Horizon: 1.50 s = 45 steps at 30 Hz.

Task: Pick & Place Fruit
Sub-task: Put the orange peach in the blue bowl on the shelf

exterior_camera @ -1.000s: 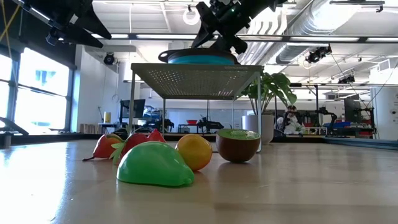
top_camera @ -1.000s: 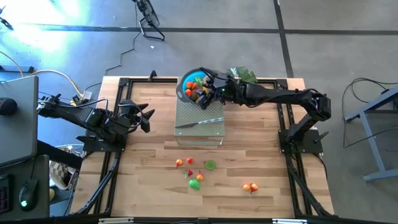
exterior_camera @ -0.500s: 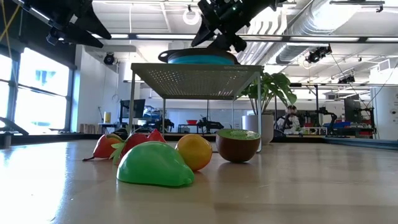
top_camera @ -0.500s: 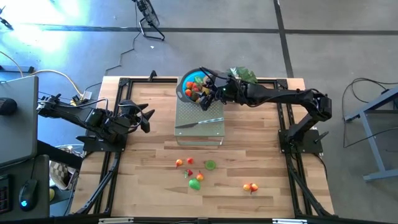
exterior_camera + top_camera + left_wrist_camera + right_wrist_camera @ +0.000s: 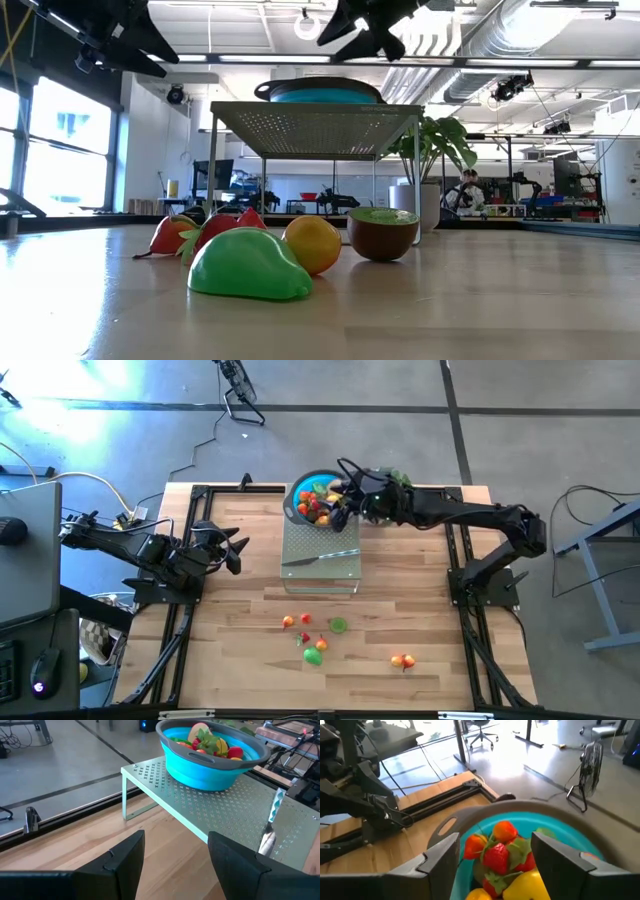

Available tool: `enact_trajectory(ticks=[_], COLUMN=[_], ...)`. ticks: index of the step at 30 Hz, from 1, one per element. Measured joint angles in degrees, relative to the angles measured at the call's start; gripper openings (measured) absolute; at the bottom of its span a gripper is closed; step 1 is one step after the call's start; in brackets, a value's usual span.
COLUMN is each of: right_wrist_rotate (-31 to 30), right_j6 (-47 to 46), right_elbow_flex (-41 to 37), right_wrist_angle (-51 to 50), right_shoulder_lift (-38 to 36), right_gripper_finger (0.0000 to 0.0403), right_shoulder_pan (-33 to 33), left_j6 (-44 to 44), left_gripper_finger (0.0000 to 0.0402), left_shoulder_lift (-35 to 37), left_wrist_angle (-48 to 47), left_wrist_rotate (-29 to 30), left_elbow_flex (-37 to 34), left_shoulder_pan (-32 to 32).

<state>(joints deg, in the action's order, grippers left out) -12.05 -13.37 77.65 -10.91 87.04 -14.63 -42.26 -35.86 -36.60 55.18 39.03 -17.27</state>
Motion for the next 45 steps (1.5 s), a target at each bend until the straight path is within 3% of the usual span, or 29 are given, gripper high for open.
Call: enact_trajectory(ticks=[10, 23, 29, 38, 45], right_wrist_rotate=[-10.05, -4.90, -13.62, -7.11, -7.27], right_j6=[4.51, 2.90, 3.92, 0.13, -2.73], right_elbow_flex=[0.04, -0.02, -0.01, 0.00, 0.00], right_wrist_angle=[1.68, 1.15, 0.65, -1.47, -7.72], right_shoulder_lift=[-3.13, -4.79, -6.44, -9.15, -9.16], right_gripper_finger=[0.0236, 0.0192, 0.0169, 0.0144, 0.0121], right_shoulder_pan=[0.34, 2.88, 4.53, 6.28, 10.38], left_j6=[0.00, 0.00, 0.00, -0.01, 1.45], left_gripper_finger=[0.0214, 0.0214, 0.0214, 0.0214, 0.0214], left_shoulder_lift=[0.00, 0.00, 0.00, -0.01, -0.47], left_wrist_angle=[0.02, 3.21, 3.93, 4.85, 7.22], left_wrist_rotate=[-0.17, -3.69, -6.79, -9.71, -11.76], left_elbow_flex=[0.00, 0.00, 0.00, 0.00, 0.00], left_shoulder_pan=[0.02, 0.00, 0.00, 0.00, -0.03])
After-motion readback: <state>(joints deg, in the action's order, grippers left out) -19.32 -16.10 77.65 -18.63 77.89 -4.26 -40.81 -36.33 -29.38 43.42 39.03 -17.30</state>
